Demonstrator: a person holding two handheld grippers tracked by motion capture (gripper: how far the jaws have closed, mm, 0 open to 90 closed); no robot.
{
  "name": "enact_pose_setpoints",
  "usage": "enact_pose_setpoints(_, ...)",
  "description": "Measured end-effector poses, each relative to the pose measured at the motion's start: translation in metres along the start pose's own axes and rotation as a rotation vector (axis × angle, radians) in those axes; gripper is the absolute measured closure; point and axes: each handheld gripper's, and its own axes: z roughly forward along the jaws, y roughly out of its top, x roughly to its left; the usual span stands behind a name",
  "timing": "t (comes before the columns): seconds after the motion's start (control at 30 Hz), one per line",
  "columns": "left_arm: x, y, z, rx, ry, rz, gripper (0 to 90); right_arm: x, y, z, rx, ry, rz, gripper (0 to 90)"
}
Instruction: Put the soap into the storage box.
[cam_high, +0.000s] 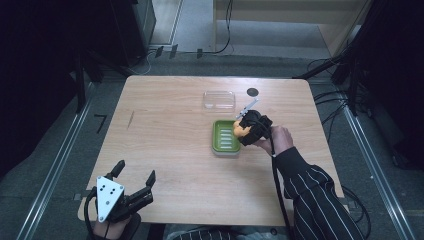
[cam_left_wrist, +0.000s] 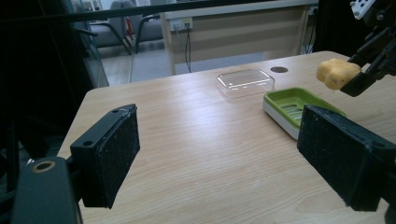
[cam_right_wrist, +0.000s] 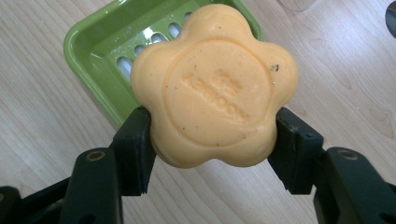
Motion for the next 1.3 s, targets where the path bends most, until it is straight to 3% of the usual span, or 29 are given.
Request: enact_pose_setpoints(1.3, 0.002, -0.001, -0.004, 0.0, 0.01, -0.001, 13.7, 0.012, 0.034, 0.039, 0.071, 0.064, -0.043, 40.0)
